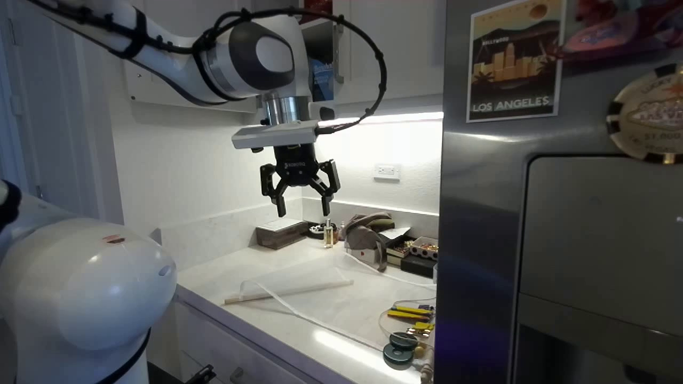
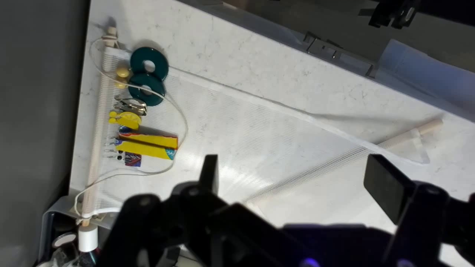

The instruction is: Close the right cabinet door then hang the white net on the hanger on the side of the fridge

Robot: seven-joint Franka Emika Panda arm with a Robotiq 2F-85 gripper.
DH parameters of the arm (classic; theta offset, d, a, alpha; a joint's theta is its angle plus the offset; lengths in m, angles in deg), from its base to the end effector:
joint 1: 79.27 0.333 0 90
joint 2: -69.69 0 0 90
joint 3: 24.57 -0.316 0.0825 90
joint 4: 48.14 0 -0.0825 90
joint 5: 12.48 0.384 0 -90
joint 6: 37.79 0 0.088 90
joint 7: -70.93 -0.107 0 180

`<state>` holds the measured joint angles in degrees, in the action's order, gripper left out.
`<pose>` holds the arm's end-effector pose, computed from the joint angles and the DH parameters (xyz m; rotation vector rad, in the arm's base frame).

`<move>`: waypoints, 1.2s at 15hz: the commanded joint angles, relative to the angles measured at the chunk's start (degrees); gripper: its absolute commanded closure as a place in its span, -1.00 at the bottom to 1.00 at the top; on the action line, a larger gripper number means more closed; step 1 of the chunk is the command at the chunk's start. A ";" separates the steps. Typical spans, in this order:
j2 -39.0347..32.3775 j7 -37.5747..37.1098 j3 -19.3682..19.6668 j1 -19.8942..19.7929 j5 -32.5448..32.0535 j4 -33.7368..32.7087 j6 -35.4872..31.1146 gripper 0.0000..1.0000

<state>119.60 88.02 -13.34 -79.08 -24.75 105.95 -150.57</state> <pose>0.3018 -0.0750 0.4876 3.0318 0.3543 0.1989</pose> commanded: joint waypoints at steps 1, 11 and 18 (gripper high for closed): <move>-1.45 3.50 1.42 -0.71 -0.92 3.02 -6.34 -1.00; -15.17 17.46 8.04 -0.59 -0.90 2.95 -22.26 -1.00; -29.39 16.76 5.79 -2.94 -1.84 -1.24 -27.85 -1.00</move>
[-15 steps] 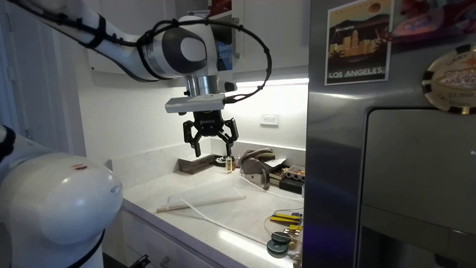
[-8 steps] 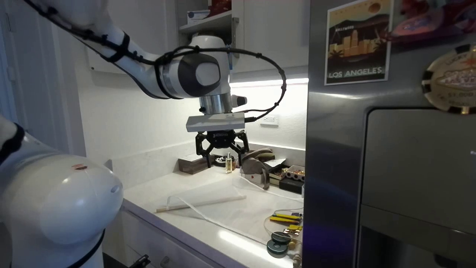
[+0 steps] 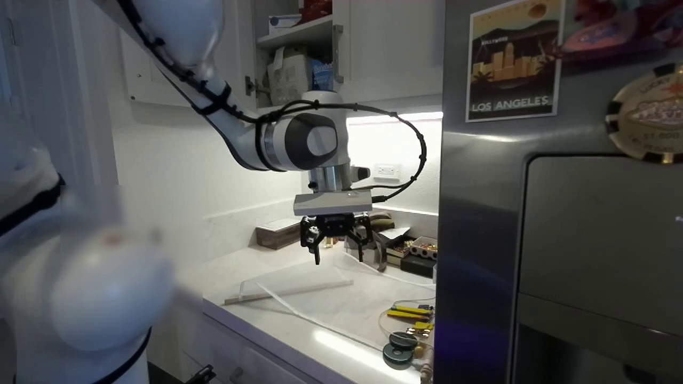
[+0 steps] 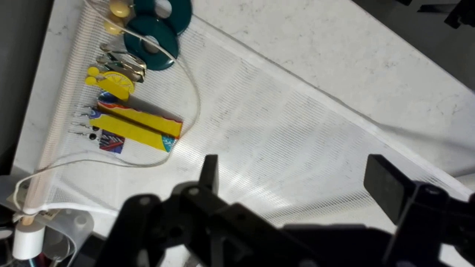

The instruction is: Close the right cabinet door then hang the white net on the hanger on the side of the fridge

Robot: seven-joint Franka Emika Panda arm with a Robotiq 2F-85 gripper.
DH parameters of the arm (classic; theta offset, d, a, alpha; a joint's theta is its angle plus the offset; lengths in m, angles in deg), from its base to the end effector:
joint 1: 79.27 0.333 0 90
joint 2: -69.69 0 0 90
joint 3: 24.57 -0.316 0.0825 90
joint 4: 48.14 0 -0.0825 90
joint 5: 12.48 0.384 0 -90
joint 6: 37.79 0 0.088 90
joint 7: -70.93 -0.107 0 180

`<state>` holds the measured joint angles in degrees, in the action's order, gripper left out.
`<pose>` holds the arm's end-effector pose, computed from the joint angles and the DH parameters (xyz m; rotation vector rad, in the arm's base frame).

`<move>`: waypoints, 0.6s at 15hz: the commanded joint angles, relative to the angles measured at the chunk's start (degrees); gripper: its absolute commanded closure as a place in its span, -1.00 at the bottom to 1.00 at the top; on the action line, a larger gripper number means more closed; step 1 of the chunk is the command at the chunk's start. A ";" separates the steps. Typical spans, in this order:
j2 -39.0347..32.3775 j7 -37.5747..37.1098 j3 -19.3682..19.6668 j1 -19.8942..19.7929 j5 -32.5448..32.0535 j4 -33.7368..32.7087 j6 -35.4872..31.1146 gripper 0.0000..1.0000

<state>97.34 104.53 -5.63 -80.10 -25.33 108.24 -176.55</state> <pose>0.3635 -0.1242 0.3761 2.9866 0.6399 0.2184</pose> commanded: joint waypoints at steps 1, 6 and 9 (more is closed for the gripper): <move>-9.18 -0.12 -2.44 -2.59 -1.99 -4.42 -2.39 -1.00; -17.79 -0.39 -3.92 -4.81 -4.51 -9.43 -3.10 -1.00; -21.95 -0.52 -4.63 -5.66 -4.98 -11.49 -3.62 -1.00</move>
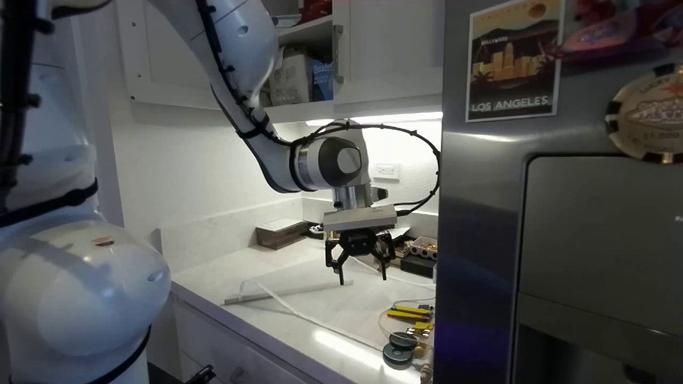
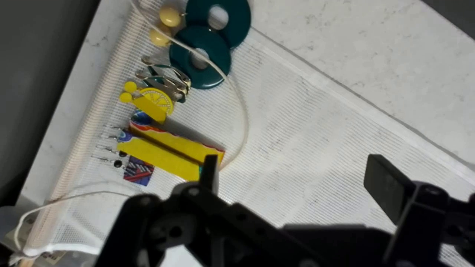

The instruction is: Close the right cabinet door then hang the white net on the hanger on the side of the fridge

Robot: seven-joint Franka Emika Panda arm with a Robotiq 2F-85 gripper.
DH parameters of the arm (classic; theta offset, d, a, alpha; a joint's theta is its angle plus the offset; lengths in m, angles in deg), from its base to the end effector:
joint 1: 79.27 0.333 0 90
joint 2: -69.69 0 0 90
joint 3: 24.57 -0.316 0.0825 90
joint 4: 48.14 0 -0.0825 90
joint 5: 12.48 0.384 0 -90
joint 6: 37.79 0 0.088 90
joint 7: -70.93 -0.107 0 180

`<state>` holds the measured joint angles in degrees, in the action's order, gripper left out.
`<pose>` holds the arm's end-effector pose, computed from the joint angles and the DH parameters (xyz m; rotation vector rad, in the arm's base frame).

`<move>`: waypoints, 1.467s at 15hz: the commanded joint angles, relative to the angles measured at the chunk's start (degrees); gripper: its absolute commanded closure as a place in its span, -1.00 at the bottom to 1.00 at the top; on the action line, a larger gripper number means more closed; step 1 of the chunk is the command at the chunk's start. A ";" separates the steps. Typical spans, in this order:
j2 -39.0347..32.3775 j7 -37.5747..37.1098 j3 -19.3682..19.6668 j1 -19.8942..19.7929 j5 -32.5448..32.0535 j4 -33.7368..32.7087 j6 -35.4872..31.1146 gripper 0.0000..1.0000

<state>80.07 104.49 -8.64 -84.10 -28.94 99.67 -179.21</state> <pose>0.4123 -0.1534 0.3281 2.9154 0.6600 -0.0028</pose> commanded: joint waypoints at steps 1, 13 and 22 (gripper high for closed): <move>-5.94 -0.62 -1.86 -1.91 -1.61 -3.61 -0.73 -1.00; -13.35 -0.68 -2.28 -5.13 -3.35 -5.45 -0.92 -1.00; -14.97 2.60 -2.71 -5.96 -0.42 -5.45 -0.68 -1.00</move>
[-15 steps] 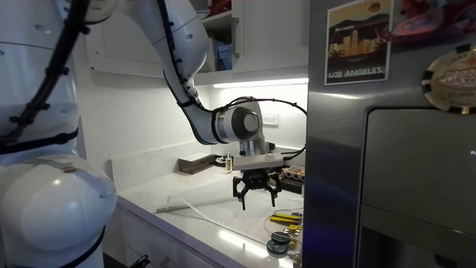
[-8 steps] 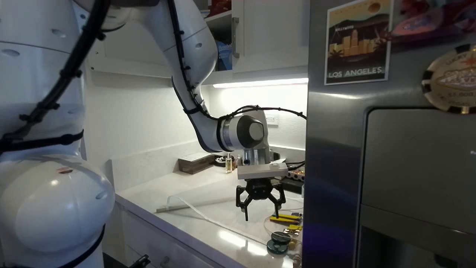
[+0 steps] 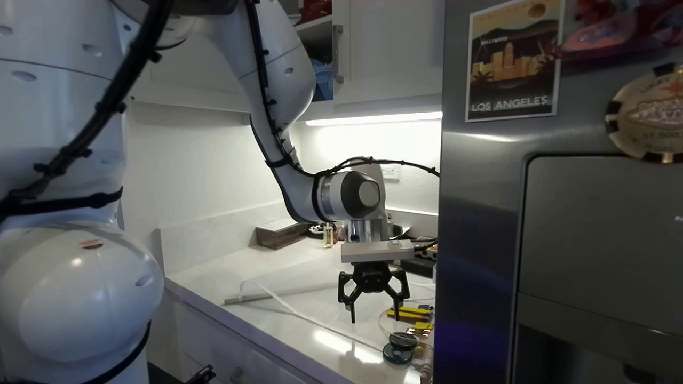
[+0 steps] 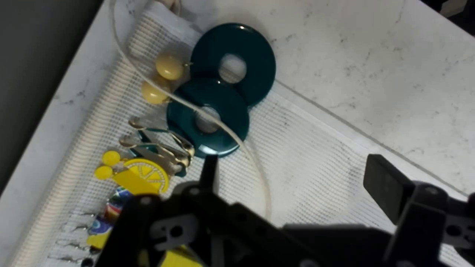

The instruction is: Close the right cabinet door then hang the white net on the hanger on the side of the fridge

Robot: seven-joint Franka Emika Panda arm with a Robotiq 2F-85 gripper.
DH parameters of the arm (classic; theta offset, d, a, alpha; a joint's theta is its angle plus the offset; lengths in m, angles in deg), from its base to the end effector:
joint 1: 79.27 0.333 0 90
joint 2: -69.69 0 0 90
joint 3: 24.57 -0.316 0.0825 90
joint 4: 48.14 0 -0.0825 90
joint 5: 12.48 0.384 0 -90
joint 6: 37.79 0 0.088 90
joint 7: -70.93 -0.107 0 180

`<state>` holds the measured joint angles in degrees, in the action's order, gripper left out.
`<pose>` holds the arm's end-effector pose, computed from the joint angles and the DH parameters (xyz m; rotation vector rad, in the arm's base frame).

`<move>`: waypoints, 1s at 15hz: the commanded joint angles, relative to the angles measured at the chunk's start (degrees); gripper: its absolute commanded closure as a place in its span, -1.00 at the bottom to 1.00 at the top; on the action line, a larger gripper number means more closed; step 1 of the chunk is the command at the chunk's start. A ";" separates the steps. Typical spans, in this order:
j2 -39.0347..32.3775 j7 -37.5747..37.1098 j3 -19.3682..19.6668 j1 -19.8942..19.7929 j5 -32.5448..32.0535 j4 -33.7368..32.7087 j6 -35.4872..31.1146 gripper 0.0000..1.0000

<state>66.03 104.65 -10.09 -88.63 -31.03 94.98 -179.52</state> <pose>0.4209 -0.1861 0.2536 2.9219 0.6474 -0.2629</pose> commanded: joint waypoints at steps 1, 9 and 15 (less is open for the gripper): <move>-1.13 2.58 -1.31 -1.54 1.82 -0.75 -0.48 -1.00; -2.41 4.69 -1.76 -2.26 4.16 -1.02 -0.87 -0.87; -3.14 5.28 -2.42 -2.34 5.75 -1.71 -0.78 0.13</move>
<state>63.85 107.98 -11.19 -89.90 -27.08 94.50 -179.66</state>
